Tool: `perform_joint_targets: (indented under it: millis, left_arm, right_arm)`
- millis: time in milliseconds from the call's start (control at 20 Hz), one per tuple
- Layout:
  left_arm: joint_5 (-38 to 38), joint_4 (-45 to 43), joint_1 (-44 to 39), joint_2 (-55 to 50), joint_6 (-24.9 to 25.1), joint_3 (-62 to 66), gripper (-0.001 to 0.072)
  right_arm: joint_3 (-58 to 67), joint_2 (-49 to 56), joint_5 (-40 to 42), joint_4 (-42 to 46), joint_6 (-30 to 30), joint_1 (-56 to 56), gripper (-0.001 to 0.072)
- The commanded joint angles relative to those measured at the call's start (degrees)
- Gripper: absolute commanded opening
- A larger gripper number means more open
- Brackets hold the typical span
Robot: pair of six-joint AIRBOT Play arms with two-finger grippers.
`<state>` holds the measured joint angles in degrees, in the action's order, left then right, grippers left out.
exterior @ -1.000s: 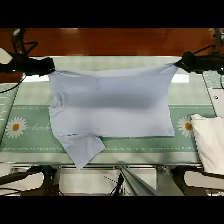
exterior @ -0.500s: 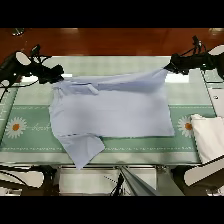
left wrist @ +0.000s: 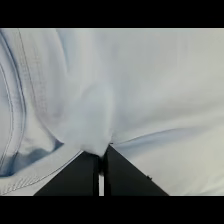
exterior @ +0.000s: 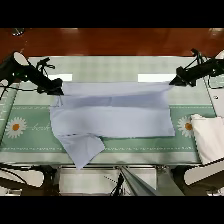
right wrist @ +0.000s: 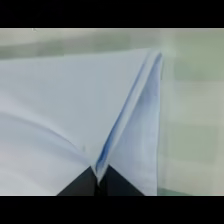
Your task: Fold the shirts.
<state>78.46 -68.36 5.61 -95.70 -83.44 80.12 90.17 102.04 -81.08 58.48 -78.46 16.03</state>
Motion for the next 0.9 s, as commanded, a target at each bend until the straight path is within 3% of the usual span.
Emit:
perform_joint_targets:
  millis: [0, 50, 100, 150, 200, 350, 500, 700, 750, 850]
  left_arm:
    - [3.7, -0.2, 0.1, -1.3, 0.9, -3.2, 0.0022]
    - [4.3, -0.2, 0.1, -1.5, 0.9, -3.2, 0.0022]
    - [4.4, -0.2, 0.1, -1.4, 0.6, -3.1, 0.0066]
    - [5.2, -0.2, 0.2, -1.4, 0.2, -2.5, 0.0309]
    - [7.0, -0.5, 0.3, -1.4, 0.2, -1.5, 0.0701]
    - [12.0, -6.9, 1.6, 1.1, -0.4, -0.6, 0.0702]
    - [10.7, -8.6, 6.9, 9.1, -0.4, -9.8, 0.0702]
    - [4.2, -6.2, 20.1, 22.6, -0.1, -30.7, 0.0701]
    - [1.2, -2.8, 23.5, 26.4, 0.0, -35.6, 0.0701]
    - [-2.4, 6.8, 29.0, 33.8, 4.9, -45.1, 0.0701]
  right_arm:
    - [-6.8, -0.1, -0.4, 3.5, 0.0, -0.8, 0.002]
    - [-8.1, -0.1, 0.4, 3.5, -0.5, -0.9, 0.0034]
    - [-8.5, -0.1, 1.0, 3.5, -1.8, -0.9, 0.0273]
    - [-8.4, -0.3, 0.3, 3.0, -2.1, -0.9, 0.0639]
    - [-8.2, -0.8, -0.7, 3.0, -1.9, -0.7, 0.062]
    - [-8.1, -5.4, -2.2, 7.3, -2.0, 0.5, 0.0619]
    - [-13.9, -13.6, 0.8, 10.8, -2.4, 2.9, 0.0619]
    - [-36.2, -29.5, 13.1, 0.9, 1.7, 4.0, 0.0618]
    - [-41.7, -33.0, 15.7, -3.0, 3.4, 3.7, 0.0618]
    - [-49.2, -37.5, 18.1, -9.4, 6.0, 3.7, 0.0618]
